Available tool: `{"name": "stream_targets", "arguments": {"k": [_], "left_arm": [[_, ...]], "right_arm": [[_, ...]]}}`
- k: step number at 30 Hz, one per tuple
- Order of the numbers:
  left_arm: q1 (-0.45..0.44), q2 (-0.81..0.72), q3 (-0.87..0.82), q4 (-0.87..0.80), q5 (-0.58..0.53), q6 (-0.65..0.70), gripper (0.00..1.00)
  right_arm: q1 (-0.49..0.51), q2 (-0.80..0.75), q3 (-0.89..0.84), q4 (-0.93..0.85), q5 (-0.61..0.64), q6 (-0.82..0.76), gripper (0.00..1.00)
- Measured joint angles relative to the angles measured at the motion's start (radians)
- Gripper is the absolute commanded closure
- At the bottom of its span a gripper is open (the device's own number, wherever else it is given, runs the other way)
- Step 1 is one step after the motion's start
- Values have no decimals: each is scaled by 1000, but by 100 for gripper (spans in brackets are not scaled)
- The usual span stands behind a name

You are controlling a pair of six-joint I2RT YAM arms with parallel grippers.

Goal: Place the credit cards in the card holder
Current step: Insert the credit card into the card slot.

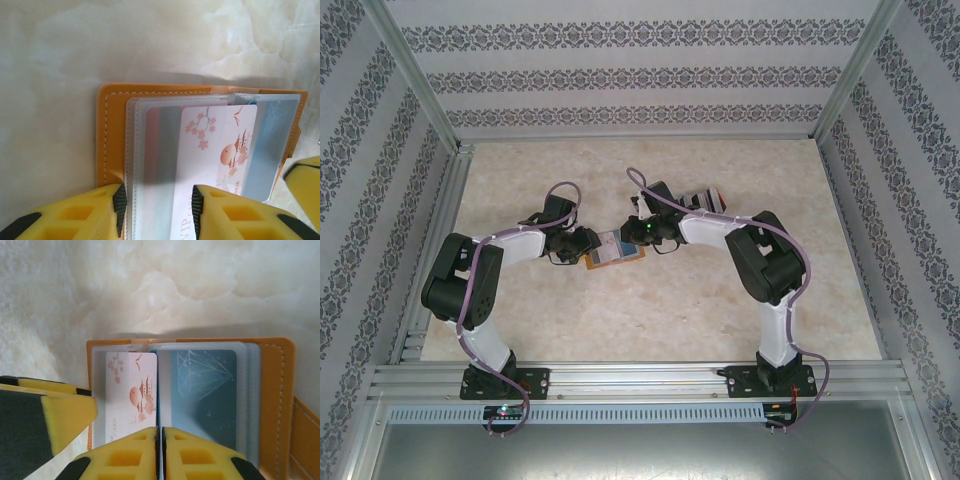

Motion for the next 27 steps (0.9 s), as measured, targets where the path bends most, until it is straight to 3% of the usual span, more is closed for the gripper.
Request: {"name": "stream_targets", "arguments": {"k": [27], "left_arm": [[0, -2, -3, 4, 0, -5, 57]], "right_arm": [[76, 138, 154, -81, -91, -21, 86]]}}
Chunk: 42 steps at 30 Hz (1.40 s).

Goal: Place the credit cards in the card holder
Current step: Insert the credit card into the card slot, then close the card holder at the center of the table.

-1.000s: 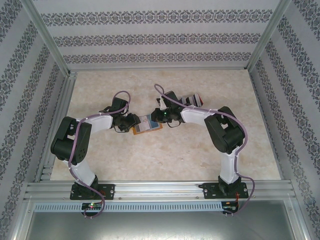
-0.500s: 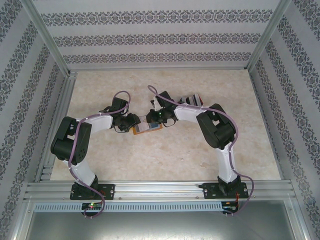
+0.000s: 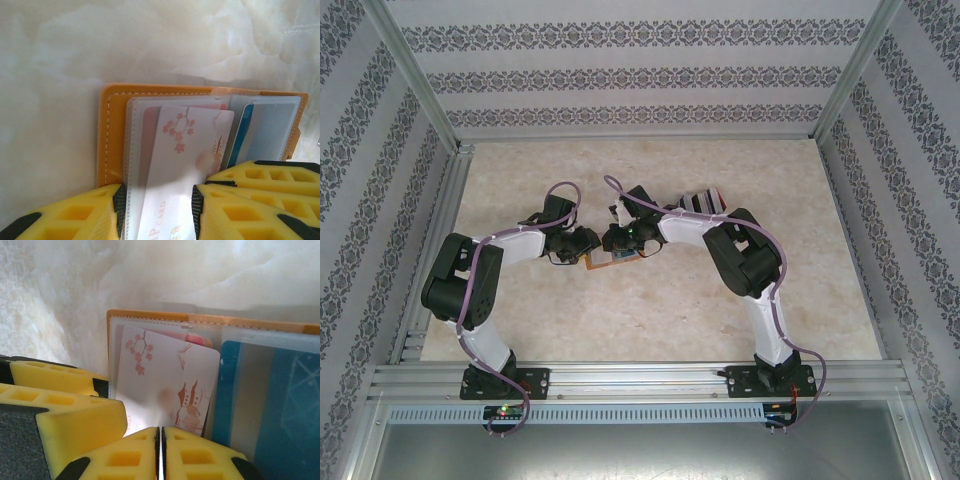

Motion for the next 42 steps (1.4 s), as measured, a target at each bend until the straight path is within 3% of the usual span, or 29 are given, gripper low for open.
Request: {"name": "stream_targets", "arguments": {"k": [10, 17, 22, 28, 42], "left_arm": [[0, -24, 2, -31, -8, 3, 57], [0, -72, 51, -92, -45, 32, 57], [0, -72, 58, -114, -60, 44, 57], [2, -66, 58, -152, -82, 55, 57], [2, -26, 58, -163, -70, 55, 56]], "right_arm": [[-42, -72, -64, 25, -17, 16, 80], [-159, -193, -154, 15, 11, -5, 70], [-220, -201, -158, -71, 68, -80, 69], [-222, -176, -89, -230, 89, -187, 67], [-194, -54, 43, -322, 89, -267, 64]]}}
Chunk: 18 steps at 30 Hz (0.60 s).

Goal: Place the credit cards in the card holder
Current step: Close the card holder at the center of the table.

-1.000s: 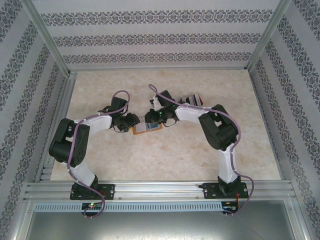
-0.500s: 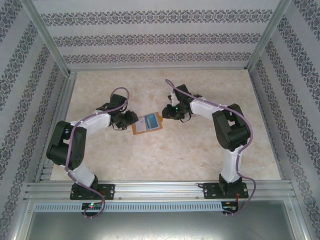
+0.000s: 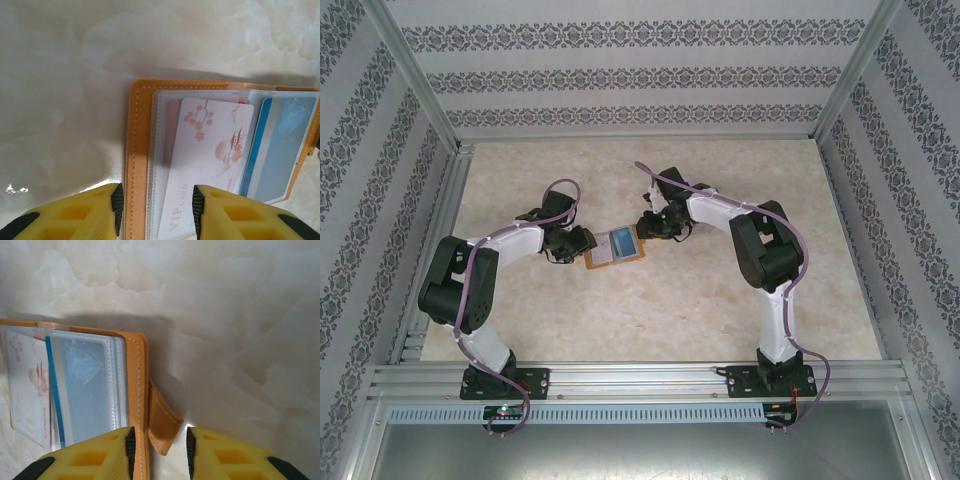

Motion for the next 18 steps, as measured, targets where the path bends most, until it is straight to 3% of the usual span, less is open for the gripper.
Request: {"name": "stream_targets", "arguments": {"k": [10, 16, 18], "left_arm": [[0, 34, 0, 14, 27, -1, 56], [0, 37, 0, 19, 33, -1, 56], [0, 40, 0, 19, 34, -1, 56]], "right_arm": [[7, 32, 40, -37, 23, -26, 66], [7, 46, 58, -45, 30, -29, 87], [7, 46, 59, -45, 29, -36, 89]]}}
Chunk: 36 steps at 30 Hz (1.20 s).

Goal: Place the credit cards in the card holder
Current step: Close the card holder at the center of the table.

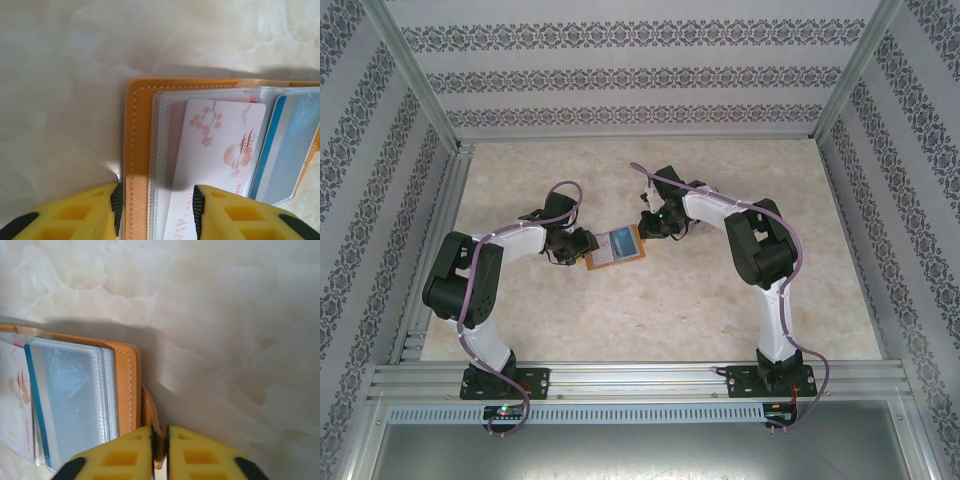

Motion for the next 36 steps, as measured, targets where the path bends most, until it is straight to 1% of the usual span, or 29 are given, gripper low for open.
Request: {"name": "stream_targets", "arguments": {"k": [4, 7, 12, 16, 23, 28, 30, 36], "left_arm": [[0, 4, 2, 2, 3, 0, 56], [0, 10, 7, -2, 3, 0, 57], [2, 22, 23, -19, 7, 0, 56], [7, 29, 30, -25, 15, 0, 56], [7, 35, 36, -32, 18, 0, 56], [7, 39, 38, -35, 19, -1, 56], [8, 42, 40, -35, 22, -4, 56], [11, 48, 45, -42, 30, -16, 56]], "right_arm": [[0, -9, -6, 11, -1, -5, 90], [-1, -48, -41, 30, -15, -4, 90], [-3, -135, -82, 64, -84, 15, 91], [-2, -164, -84, 106, -147, 35, 91], [-2, -164, -119, 186, -253, 106, 92], [0, -161, -140, 301, -349, 199, 92], [7, -148, -140, 348, -383, 230, 92], [49, -110, -140, 412, -436, 284, 92]]}}
